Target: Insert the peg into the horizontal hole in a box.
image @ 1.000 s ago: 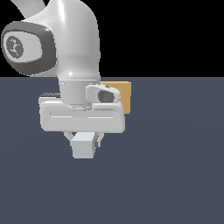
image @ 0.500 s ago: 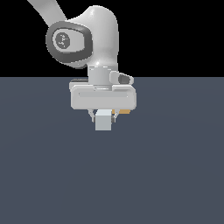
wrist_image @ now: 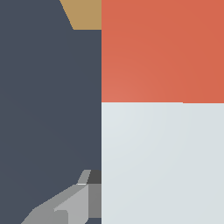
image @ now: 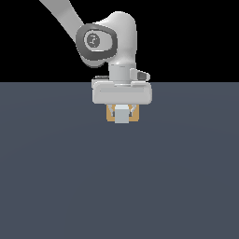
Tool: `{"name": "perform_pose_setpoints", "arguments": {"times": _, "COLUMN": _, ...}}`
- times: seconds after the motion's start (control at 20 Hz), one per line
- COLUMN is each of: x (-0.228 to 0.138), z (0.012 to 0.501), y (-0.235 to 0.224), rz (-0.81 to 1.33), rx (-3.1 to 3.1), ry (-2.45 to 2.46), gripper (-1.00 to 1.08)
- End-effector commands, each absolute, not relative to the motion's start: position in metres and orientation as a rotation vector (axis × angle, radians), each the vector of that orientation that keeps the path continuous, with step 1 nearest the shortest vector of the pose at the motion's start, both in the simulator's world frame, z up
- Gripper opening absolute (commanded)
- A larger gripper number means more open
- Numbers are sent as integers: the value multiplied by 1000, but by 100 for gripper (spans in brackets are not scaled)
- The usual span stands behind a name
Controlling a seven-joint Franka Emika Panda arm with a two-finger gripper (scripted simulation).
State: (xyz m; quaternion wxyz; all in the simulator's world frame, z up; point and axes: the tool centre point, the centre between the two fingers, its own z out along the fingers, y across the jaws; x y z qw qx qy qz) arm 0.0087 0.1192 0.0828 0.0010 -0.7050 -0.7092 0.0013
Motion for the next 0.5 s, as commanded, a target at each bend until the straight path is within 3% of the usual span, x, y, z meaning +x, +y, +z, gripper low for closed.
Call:
{"name": "perform_pose_setpoints", "arguments": {"times": 0.0, "x": 15, "z": 88, "y": 128, "rz": 0, "rx": -2214, "ry": -2229, "gripper": -100}}
{"name": "perform_pose_setpoints", "arguments": {"times": 0.45, "x": 19, "z": 90, "y": 136, "rz": 0, "rx": -2211, "ry": -2232, "gripper": -100}}
